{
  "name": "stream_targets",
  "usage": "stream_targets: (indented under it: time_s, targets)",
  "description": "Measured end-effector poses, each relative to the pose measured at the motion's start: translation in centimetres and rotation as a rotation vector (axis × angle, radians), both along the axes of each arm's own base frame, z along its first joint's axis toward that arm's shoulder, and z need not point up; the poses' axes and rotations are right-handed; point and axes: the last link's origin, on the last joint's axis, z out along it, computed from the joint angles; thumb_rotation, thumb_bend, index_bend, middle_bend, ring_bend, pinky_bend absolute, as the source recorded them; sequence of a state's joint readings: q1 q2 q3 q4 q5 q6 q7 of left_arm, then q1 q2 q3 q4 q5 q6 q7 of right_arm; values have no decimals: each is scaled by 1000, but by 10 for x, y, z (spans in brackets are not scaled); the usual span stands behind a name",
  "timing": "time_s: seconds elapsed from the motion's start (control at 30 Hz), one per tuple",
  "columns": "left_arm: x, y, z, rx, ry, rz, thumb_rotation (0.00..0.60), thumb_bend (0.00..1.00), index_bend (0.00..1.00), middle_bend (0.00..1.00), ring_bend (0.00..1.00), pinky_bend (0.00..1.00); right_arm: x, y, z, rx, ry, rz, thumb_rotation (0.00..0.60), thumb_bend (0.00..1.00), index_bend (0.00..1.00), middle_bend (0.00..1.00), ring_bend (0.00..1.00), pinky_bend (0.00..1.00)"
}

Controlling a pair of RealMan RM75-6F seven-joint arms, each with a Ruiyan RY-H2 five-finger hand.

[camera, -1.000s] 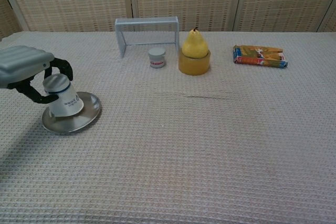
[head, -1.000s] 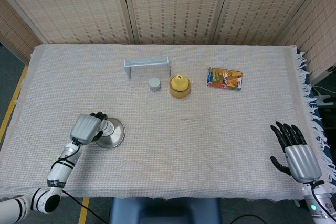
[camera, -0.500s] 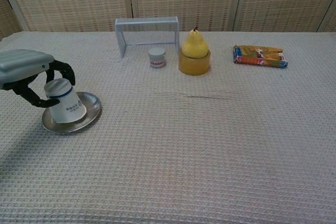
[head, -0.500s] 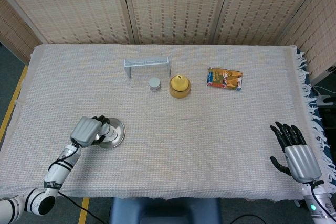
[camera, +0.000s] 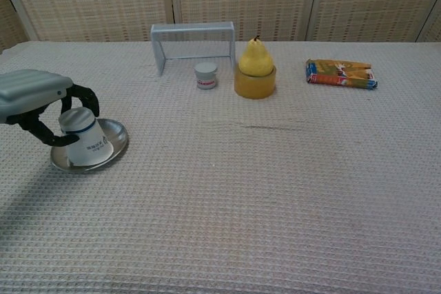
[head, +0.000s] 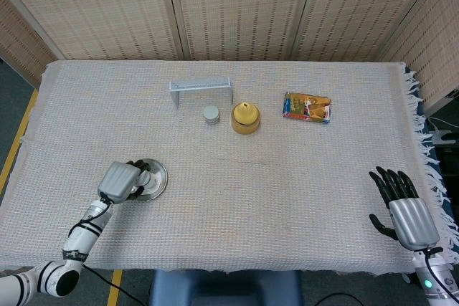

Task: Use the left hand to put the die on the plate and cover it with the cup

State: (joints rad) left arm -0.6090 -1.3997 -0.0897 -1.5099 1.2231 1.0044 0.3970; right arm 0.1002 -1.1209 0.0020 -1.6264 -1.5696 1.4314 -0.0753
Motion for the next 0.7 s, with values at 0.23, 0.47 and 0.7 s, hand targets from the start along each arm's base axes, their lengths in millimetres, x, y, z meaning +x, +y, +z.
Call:
stream_targets:
  time_s: [0.23,0.47,0.7]
  targets:
    - [-4,7,6,44,31,-17,600,446,503,665,618,783,0,0,0,1,-1,1,600,193,0,0,0,0]
    - [-15,16,5,132,99,10,600,451,504,667,618,783,0,0,-1,5,2,-2,600,193,0,0,0,0]
    - [1,-2,8,43,-18,-12,600,451,503,665,618,783,0,0,0,-2,1,-3,600,193,0,0,0,0]
